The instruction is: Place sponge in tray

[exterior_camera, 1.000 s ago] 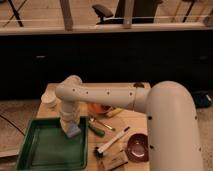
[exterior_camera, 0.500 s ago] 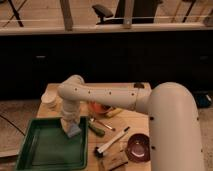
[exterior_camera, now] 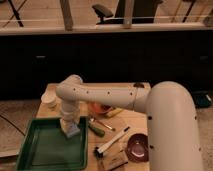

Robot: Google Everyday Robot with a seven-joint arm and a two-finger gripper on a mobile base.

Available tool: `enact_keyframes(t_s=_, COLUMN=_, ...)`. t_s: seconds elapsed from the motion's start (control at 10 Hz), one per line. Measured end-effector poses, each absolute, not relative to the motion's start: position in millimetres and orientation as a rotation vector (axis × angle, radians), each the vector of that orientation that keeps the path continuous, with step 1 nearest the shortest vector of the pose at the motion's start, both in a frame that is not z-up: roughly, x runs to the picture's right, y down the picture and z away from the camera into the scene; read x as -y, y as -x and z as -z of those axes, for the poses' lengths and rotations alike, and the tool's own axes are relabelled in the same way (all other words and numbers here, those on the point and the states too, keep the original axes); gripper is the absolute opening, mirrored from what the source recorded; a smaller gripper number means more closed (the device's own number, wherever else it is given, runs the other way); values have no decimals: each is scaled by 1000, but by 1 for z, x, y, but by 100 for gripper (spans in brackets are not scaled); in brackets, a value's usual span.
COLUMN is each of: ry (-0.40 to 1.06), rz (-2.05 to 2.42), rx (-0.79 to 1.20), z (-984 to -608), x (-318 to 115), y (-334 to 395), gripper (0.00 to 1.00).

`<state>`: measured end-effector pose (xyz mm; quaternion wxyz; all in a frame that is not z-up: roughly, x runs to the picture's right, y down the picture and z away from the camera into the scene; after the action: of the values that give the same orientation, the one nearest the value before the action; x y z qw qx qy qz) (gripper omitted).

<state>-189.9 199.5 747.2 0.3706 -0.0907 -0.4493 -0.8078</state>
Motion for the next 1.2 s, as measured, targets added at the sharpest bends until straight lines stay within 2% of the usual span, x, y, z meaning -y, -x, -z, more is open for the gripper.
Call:
enact_keyframes(t_s=0.1, ry=236, rz=2077, rx=1153, z=-747, x=-200, y=192, gripper=79)
enact_keyframes(t_s=1.2, ry=238, rz=2088, rx=1160, z=-748, x=-199, y=190, gripper=80)
